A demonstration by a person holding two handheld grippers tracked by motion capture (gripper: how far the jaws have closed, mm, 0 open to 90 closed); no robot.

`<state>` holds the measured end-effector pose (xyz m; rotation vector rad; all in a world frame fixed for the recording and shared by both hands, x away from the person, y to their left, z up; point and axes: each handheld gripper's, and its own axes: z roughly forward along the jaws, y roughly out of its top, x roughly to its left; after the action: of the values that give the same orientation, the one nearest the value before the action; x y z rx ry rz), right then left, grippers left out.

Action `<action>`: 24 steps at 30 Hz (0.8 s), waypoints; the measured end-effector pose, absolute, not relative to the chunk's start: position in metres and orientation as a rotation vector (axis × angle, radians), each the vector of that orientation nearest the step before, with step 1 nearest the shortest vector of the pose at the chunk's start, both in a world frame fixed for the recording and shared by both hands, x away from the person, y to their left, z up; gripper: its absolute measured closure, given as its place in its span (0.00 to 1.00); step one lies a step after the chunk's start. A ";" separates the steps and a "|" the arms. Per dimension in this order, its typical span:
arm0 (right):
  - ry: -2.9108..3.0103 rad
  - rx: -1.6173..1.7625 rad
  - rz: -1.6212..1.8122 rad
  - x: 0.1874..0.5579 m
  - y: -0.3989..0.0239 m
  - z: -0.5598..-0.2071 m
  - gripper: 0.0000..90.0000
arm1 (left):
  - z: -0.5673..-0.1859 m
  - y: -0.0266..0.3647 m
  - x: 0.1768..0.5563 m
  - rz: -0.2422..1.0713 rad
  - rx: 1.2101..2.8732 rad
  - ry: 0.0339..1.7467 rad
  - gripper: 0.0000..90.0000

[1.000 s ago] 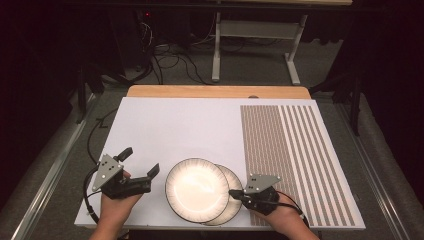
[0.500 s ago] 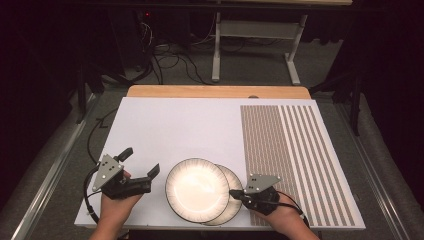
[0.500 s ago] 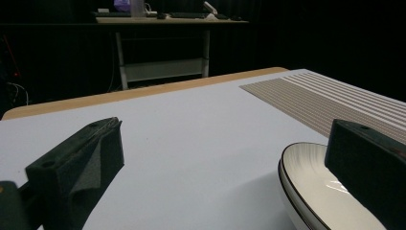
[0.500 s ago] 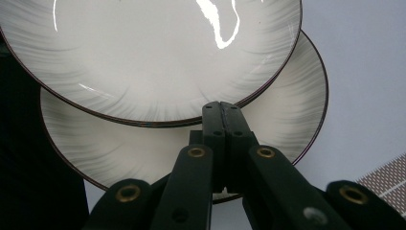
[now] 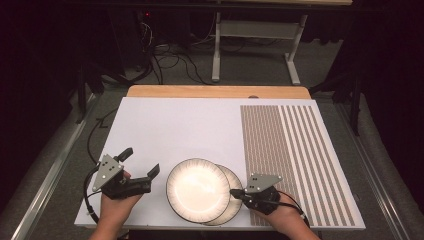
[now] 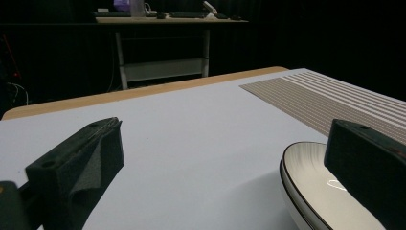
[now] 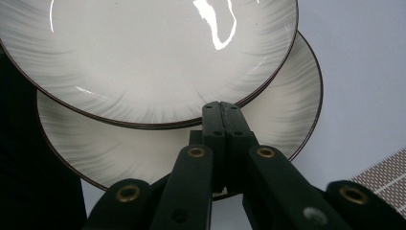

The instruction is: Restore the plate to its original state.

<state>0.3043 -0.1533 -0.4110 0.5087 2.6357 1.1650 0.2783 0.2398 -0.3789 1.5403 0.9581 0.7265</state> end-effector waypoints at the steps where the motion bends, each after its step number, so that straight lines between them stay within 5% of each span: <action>1: 2.631 0.505 1.171 0.305 -0.154 -0.411 1.00 | -0.379 0.240 0.278 0.726 1.540 0.958 0.00; 24: 2.605 0.534 1.180 0.306 -0.161 -0.408 1.00 | -0.379 0.240 0.278 0.724 1.542 0.959 0.00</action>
<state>0.3063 -0.1613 -0.4075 0.5335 2.6052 1.1800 0.2784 0.2402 -0.3793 1.5417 0.9595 0.7241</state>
